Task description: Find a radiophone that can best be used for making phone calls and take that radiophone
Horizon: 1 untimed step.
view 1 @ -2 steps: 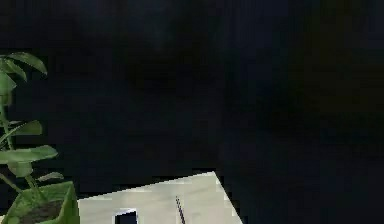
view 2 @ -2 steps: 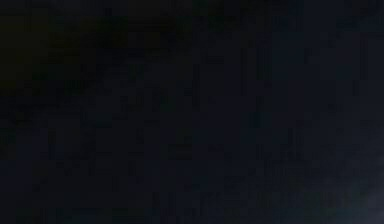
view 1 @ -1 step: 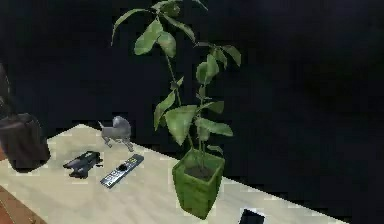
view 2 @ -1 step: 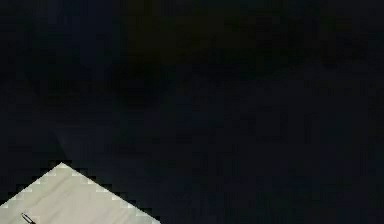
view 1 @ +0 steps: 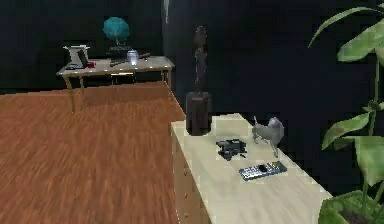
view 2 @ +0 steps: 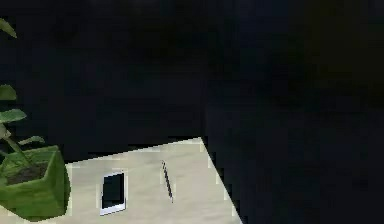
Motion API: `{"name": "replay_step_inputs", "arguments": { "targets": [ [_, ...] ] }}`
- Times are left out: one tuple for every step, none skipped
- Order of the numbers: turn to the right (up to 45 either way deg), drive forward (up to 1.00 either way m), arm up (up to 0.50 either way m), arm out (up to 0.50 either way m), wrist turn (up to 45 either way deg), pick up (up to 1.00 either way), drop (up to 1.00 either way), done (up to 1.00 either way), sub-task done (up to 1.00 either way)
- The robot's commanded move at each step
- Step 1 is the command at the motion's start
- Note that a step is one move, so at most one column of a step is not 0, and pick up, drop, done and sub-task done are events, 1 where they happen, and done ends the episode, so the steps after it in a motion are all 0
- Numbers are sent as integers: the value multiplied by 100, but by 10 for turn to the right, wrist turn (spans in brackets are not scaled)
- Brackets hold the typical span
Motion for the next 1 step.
{"name": "replay_step_inputs", "arguments": {
  "targets": [
    [-210, 0, 0, 0, 0, 0, 0, 0, 0]
  ]
}}
